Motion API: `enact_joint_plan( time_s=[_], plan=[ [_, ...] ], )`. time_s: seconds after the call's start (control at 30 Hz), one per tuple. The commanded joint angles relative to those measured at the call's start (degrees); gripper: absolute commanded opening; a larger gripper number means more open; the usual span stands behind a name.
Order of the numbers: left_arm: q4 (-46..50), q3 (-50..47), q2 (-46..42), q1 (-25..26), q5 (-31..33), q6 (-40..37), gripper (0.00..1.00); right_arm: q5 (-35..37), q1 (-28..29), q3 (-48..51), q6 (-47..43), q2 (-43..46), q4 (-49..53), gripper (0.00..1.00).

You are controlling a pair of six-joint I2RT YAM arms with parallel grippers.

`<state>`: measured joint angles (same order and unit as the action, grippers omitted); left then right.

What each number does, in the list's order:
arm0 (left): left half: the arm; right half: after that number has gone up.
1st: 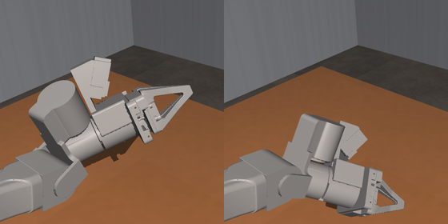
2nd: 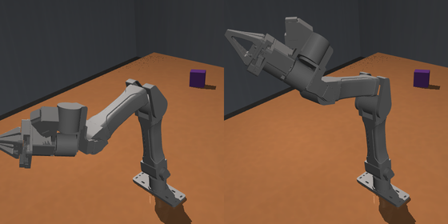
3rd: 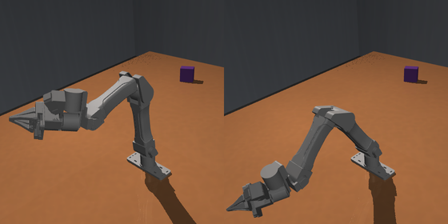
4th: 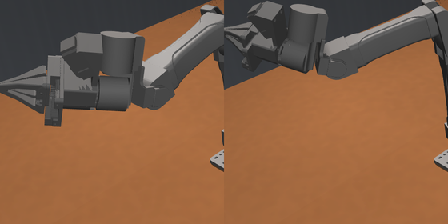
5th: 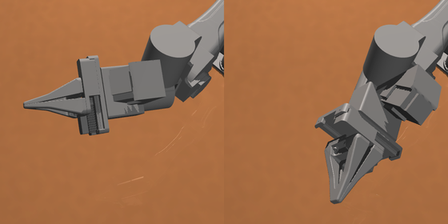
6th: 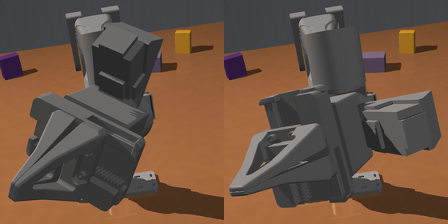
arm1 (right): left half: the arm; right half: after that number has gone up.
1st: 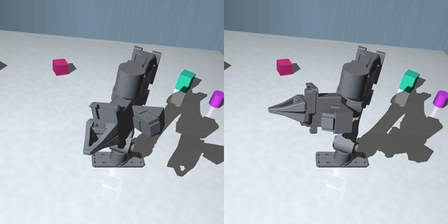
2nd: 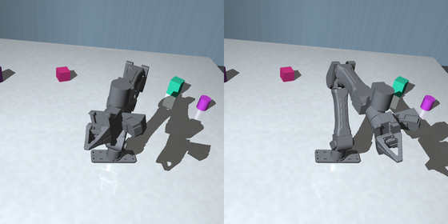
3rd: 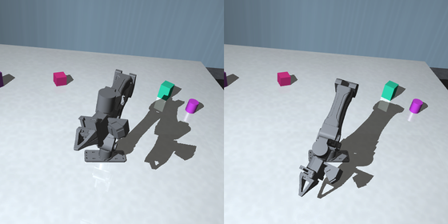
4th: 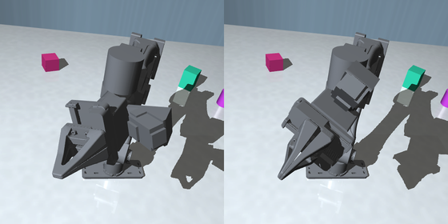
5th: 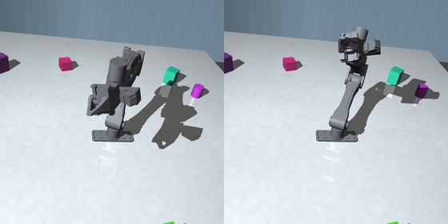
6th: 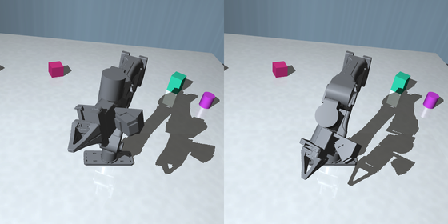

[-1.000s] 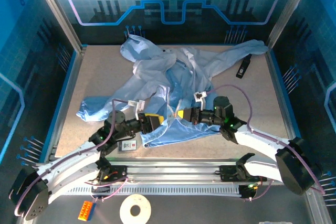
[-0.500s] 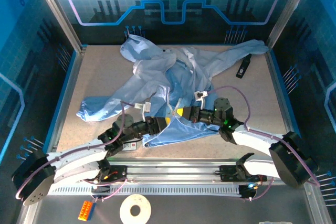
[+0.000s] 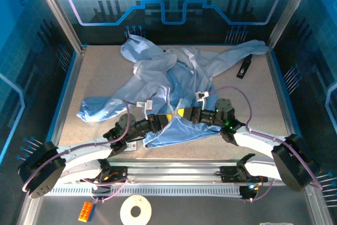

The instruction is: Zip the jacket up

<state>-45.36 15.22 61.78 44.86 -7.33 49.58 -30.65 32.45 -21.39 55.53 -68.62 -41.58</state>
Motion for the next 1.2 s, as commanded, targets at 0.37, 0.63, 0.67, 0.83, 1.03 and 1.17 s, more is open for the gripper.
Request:
enact_joint_plan(
  time_s=[0.37, 0.63, 0.67, 0.83, 1.03, 1.17],
  plan=[
    [8.98, 2.21, -0.10, 0.31, -7.43, -2.51, 0.00, 3.24, 0.42, 0.97, -0.04, 8.10, 6.21, 0.00],
    [16.38, 2.70, -0.21, 0.32, -10.94, -2.44, 0.00, 7.47, 0.51, 3.42, -3.87, 13.95, 14.37, 0.19],
    [19.68, 3.91, -0.74, 0.32, -11.11, -3.41, 0.00, 7.52, 0.47, 3.37, -4.68, 14.71, 15.85, 0.24],
    [36.04, 10.59, -3.17, 0.29, -11.73, -9.19, 0.00, 9.16, 0.50, 1.30, -11.44, 20.46, 28.71, 0.40],
    [46.94, 16.10, -4.32, -0.17, -13.12, -13.70, 0.00, 11.34, 0.55, -4.56, -22.29, 26.40, 43.95, 0.45],
    [52.58, 18.96, -4.08, -0.60, -14.00, -16.54, 0.00, 11.16, 2.72, -8.47, -30.53, 25.69, 50.34, 0.42]
  ],
)
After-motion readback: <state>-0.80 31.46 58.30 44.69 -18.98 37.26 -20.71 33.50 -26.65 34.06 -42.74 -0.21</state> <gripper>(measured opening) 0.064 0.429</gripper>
